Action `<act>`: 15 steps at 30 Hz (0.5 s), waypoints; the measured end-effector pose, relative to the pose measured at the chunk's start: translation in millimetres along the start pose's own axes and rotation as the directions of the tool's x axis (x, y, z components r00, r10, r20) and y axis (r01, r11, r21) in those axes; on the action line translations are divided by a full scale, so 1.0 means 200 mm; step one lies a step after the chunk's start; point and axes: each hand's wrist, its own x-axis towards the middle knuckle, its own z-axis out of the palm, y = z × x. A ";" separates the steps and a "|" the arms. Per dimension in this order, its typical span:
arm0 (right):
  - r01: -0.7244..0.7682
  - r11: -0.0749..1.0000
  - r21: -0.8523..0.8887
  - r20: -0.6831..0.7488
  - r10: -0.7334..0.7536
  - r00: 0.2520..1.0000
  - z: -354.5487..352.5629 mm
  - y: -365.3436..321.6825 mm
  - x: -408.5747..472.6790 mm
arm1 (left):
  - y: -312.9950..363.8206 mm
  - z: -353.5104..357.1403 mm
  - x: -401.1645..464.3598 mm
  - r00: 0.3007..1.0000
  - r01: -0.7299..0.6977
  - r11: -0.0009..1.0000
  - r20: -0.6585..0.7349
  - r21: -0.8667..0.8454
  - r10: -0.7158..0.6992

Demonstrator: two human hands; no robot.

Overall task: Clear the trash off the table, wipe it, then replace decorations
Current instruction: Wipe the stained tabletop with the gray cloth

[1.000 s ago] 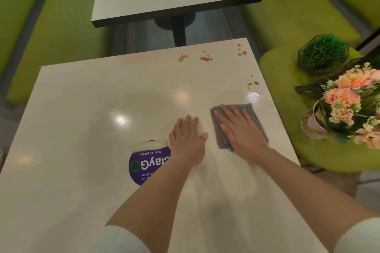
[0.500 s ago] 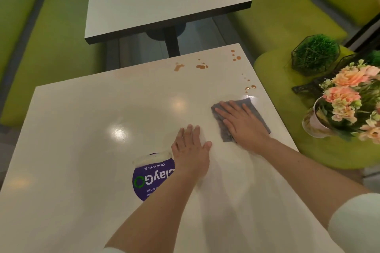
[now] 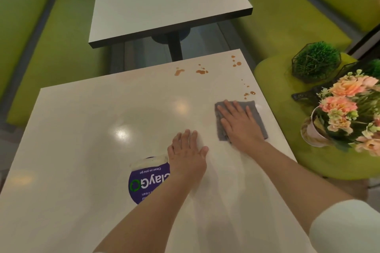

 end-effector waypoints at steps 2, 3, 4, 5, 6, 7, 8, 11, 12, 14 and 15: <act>0.011 0.999 0.045 -0.016 -0.010 1.000 0.05 -0.11 -0.09 | -0.01 0.00 0.01 0.981 -0.036 0.999 -0.189 0.013 0.038; 0.056 0.997 0.051 -0.013 -0.055 0.998 0.07 -0.14 -0.15 | -0.01 0.00 0.02 0.963 -0.060 0.997 -0.262 0.039 0.068; 0.104 0.993 0.049 -0.011 -0.104 0.995 0.08 -0.14 -0.21 | -0.02 0.01 0.02 0.943 -0.073 0.996 -0.321 0.056 0.088; 0.128 0.991 0.031 -0.008 -0.128 0.992 0.08 -0.11 -0.23 | -0.02 0.02 0.03 0.932 -0.078 0.995 -0.349 0.065 0.096; 0.118 0.993 0.005 -0.014 -0.118 0.993 0.07 -0.06 -0.24 | -0.03 0.02 0.02 0.923 -0.079 0.994 -0.371 0.078 0.102; 0.080 0.997 -0.025 -0.025 -0.080 0.996 0.05 0.01 -0.20 | -0.03 0.00 0.03 0.916 -0.079 0.993 -0.386 0.093 0.109; 0.020 0.999 -0.039 -0.041 -0.022 0.999 0.04 0.07 -0.15 | -0.03 -0.01 0.03 0.913 -0.079 0.992 -0.392 0.098 0.112; -0.191 0.982 -0.006 -0.118 0.189 0.975 0.00 0.18 0.04 | -0.05 -0.04 0.11 0.907 -0.055 0.996 -0.414 0.064 0.077; -0.222 0.975 0.020 -0.126 0.223 0.967 -0.01 0.14 0.08 | -0.06 -0.06 0.14 0.908 -0.041 0.998 -0.416 0.042 0.055; -0.162 0.987 0.009 -0.113 0.162 0.980 0.02 0.02 0.08 | -0.08 -0.08 0.22 0.906 -0.030 1.000 -0.422 -0.001 0.027; -0.074 0.997 -0.007 -0.099 0.073 0.992 0.04 -0.04 0.04 | -0.09 -0.10 0.26 0.904 -0.037 0.999 -0.426 -0.025 0.023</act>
